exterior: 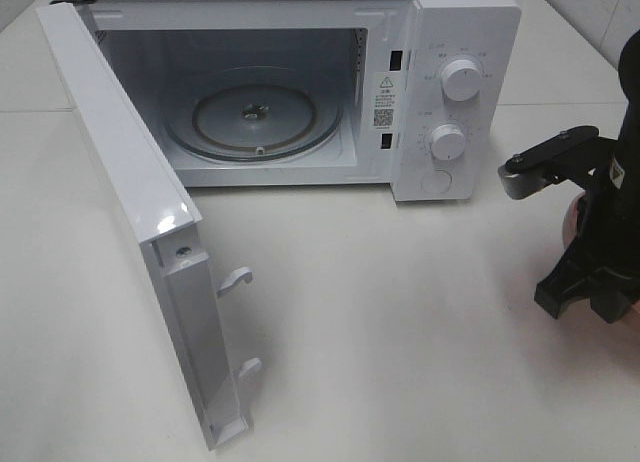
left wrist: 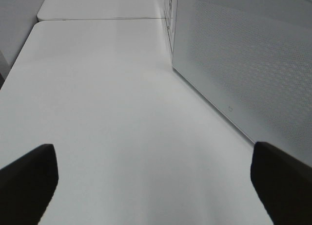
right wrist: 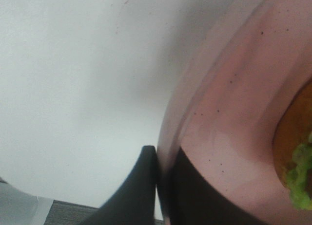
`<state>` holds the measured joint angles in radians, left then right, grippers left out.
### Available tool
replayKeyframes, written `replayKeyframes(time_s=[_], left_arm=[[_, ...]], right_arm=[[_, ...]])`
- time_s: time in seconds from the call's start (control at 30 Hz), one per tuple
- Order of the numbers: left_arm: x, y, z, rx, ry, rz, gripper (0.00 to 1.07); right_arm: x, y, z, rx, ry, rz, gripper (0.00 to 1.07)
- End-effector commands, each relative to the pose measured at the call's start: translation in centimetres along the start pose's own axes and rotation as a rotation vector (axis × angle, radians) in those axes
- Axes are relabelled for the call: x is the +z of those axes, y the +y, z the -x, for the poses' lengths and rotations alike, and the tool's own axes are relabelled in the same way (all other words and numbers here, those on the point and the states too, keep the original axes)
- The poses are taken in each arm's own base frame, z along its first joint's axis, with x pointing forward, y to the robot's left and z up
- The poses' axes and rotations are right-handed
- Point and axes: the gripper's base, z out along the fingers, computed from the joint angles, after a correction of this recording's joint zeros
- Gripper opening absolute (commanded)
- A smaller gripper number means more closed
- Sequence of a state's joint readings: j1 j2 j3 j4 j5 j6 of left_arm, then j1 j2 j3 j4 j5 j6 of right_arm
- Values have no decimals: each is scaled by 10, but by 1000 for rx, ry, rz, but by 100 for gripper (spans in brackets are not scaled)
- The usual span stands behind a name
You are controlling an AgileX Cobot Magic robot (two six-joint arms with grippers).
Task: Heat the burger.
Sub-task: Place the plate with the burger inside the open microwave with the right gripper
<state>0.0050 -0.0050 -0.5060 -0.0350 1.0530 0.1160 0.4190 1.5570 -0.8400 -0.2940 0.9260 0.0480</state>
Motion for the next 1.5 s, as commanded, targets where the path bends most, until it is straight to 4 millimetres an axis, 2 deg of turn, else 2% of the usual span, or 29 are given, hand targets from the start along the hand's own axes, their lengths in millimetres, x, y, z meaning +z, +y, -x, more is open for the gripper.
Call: replayKeyframes(time_s=[0.03,0.07,0.13,0.17,0.2,0.27,0.3,0.37,0.47,0.53,0.63,0.7,0.73,0.8,0.9,1.07,1.5], left_arm=[[-2,0,-1,-7,-25,2,103],[-2,0,-1,-7,-25,2,103],[-2,0,-1,-7,-25,2,103],[-2,0,-1,-7,-25,2,103],[-2,0,-1,-7,-25,2,103],[-2,0,-1,-7,-25,2,103],[-2,0,-1,-7,-25,2,103],[-2,0,-1,-7,-25,2,103],[-2,0,-1,-7,-25,2,103],[-2,0,-1,-7,-25,2,103],[-2,0,-1,-7,-25,2,103],[-2,0,-1,-7,-25,2,103],[-2,0,-1,-7,-25,2,103],[-2,0,-1,-7,-25,2,103],[-2,0,-1,-7,-25,2,103],[-2,0,-1,-7,-25,2,103],[-2,0,-1,-7,-25,2,103]], right_arm=[[-8,5,-9,-60,0,-42,0],[-13,14,-15,-116,-8,-48,0],[-16,18,-18,-142,-16,-51,0],[-21,28,-23,-211,-40,-55,0],[-21,28,-23,-211,-40,-55,0],[-29,42,-31,-330,-63,-66,0],[-29,42,-31,-330,-63,-66,0],[-36,62,-38,-493,-83,-81,0],[-37,66,-40,-529,-82,-83,0],[-40,82,-42,-661,-99,-89,0],[-41,85,-43,-703,-106,-92,0],[-43,94,-43,-830,-133,-100,0],[-43,94,-43,-830,-133,-100,0],[-45,100,-43,-1024,-158,-116,0],[-45,100,-42,-1068,-166,-121,0],[-47,105,-33,-1333,-267,-173,0],[-52,111,-14,-1456,-471,-292,0]])
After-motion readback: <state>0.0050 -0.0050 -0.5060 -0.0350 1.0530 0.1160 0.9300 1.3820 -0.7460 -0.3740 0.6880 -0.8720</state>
